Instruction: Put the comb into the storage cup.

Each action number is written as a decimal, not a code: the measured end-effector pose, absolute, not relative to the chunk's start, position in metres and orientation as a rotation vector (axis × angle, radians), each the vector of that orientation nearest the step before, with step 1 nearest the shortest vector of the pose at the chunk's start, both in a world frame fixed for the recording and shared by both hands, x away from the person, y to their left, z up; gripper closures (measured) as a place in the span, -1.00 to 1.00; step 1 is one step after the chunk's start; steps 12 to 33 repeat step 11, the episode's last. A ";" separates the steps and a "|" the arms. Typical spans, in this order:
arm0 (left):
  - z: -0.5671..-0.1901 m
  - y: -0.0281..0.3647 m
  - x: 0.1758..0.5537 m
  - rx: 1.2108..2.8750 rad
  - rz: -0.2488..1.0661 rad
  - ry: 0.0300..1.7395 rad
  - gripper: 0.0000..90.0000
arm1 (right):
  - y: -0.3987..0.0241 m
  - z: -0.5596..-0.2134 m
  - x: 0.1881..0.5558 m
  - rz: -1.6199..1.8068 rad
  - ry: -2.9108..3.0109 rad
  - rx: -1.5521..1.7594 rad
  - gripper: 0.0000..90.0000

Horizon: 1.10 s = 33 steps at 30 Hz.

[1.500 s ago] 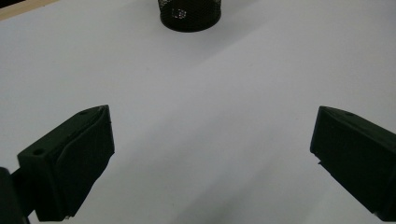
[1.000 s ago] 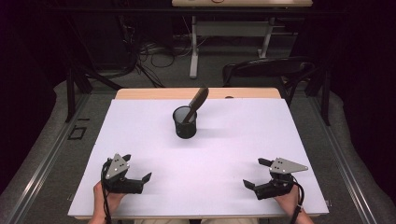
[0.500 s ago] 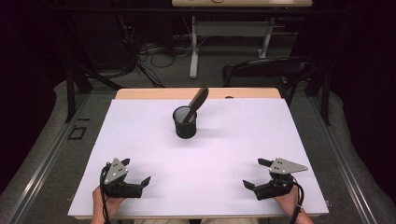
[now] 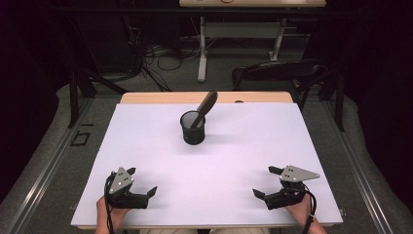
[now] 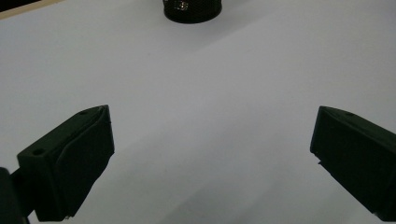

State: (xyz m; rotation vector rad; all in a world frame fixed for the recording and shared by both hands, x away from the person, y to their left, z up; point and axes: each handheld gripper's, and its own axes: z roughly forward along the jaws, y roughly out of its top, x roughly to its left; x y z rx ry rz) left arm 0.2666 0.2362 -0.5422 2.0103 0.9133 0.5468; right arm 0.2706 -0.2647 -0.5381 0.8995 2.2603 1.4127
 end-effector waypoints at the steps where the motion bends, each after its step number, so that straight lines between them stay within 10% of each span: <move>1: -0.542 0.236 0.267 2.008 0.546 0.913 -1.00 | -0.265 -0.538 0.271 1.413 2.260 0.899 -1.00; 33: -0.542 0.236 0.269 1.999 0.534 0.916 -1.00 | -0.266 -0.537 0.271 1.409 2.266 0.895 -1.00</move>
